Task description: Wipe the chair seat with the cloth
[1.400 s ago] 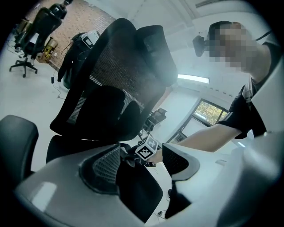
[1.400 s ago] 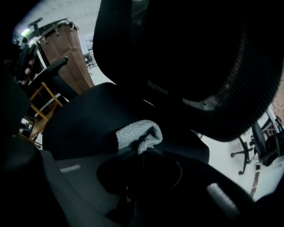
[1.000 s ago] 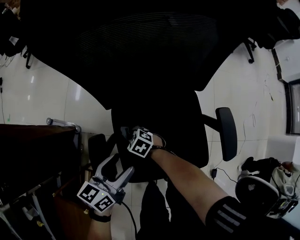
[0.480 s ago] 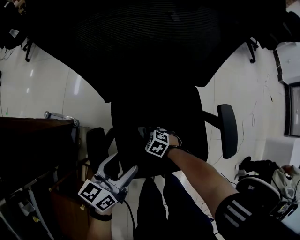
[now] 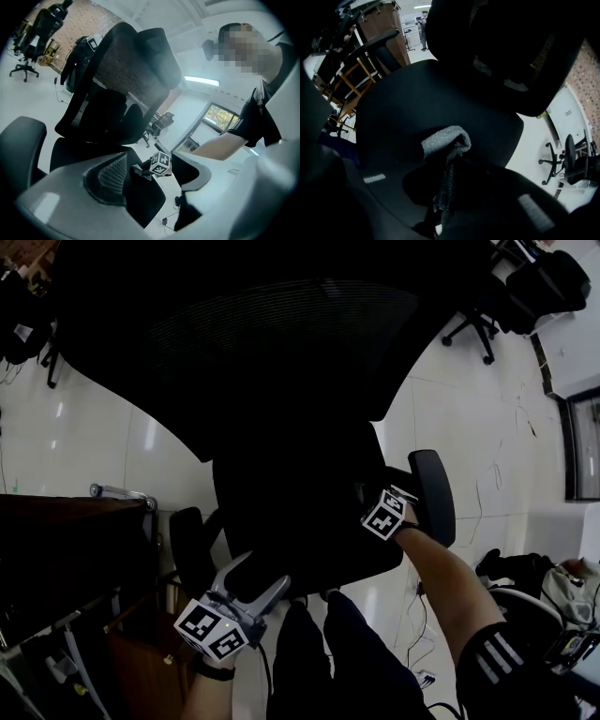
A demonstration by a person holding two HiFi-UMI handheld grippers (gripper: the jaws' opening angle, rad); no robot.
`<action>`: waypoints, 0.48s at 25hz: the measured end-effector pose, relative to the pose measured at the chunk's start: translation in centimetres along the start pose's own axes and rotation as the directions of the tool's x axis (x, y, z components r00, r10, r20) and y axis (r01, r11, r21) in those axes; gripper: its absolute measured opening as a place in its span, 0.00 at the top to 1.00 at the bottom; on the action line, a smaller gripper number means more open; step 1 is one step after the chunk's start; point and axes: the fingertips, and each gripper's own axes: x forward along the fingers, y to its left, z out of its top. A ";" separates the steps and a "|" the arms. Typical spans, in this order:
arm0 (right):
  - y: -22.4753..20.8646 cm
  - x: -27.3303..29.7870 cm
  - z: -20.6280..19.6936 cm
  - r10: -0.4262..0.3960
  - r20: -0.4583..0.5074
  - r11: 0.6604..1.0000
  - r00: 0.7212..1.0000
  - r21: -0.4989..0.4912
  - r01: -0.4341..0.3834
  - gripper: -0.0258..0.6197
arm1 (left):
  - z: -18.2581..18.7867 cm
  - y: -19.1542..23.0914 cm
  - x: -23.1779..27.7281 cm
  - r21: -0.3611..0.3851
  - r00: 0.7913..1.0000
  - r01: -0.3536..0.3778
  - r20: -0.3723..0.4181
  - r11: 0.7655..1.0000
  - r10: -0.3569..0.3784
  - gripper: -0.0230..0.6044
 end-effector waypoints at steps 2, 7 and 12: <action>0.1 -0.3 1.3 -0.004 0.026 1.000 1.000 0.024 0.003 0.91 | -0.2 0.0 -0.2 -0.001 1.000 -0.007 -0.003 1.000 0.007 0.45; 7.0 -1.5 11.5 0.119 0.211 0.993 0.970 -0.032 -0.115 0.91 | -0.9 0.9 -2.0 -0.007 0.999 -0.050 -0.014 0.999 0.049 0.45; 17.9 -0.1 19.9 0.276 0.269 0.956 0.923 -0.172 -0.236 0.91 | -1.5 2.5 -4.3 -0.020 0.994 -0.112 -0.008 0.994 0.112 0.45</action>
